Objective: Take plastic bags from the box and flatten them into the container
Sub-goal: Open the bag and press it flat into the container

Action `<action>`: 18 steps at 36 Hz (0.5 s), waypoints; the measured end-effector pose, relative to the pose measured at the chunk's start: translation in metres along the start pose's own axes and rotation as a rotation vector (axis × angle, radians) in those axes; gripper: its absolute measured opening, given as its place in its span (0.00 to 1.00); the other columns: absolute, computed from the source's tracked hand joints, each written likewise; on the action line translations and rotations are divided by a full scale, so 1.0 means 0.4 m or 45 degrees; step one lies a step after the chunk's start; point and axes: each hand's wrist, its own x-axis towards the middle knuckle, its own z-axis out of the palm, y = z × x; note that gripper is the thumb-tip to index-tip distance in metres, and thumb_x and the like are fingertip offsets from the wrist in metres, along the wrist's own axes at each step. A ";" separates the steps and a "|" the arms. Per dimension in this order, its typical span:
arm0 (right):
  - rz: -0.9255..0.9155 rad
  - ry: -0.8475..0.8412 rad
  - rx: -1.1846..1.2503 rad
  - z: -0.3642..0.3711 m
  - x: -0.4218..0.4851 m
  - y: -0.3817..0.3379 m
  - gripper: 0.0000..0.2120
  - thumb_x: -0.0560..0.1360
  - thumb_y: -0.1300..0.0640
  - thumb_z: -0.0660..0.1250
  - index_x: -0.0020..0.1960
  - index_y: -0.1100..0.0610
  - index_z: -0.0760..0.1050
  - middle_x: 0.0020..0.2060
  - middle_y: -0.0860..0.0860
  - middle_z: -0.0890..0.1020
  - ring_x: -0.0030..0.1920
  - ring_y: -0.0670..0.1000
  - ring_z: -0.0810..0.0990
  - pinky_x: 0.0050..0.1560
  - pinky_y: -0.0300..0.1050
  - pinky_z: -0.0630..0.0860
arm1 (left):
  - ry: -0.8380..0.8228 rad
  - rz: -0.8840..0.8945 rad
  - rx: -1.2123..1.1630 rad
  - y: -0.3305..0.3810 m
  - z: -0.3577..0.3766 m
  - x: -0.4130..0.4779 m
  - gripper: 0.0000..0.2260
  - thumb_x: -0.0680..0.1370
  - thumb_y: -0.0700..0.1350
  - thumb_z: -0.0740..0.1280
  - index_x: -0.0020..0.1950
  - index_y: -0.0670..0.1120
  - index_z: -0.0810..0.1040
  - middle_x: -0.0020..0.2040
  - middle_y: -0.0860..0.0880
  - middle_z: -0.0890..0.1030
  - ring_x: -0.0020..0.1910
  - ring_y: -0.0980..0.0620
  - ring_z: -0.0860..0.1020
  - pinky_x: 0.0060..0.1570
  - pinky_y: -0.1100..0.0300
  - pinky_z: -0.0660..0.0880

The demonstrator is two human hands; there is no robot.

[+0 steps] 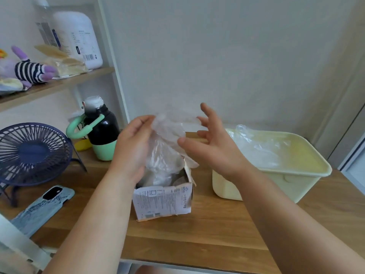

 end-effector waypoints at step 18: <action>0.347 0.024 0.902 -0.173 -0.042 0.027 0.34 0.61 0.37 0.67 0.64 0.50 0.70 0.51 0.50 0.77 0.49 0.53 0.76 0.46 0.48 0.74 | -0.519 -0.548 -0.492 -0.080 0.151 -0.011 0.13 0.84 0.44 0.55 0.53 0.40 0.78 0.42 0.44 0.84 0.39 0.48 0.84 0.35 0.56 0.81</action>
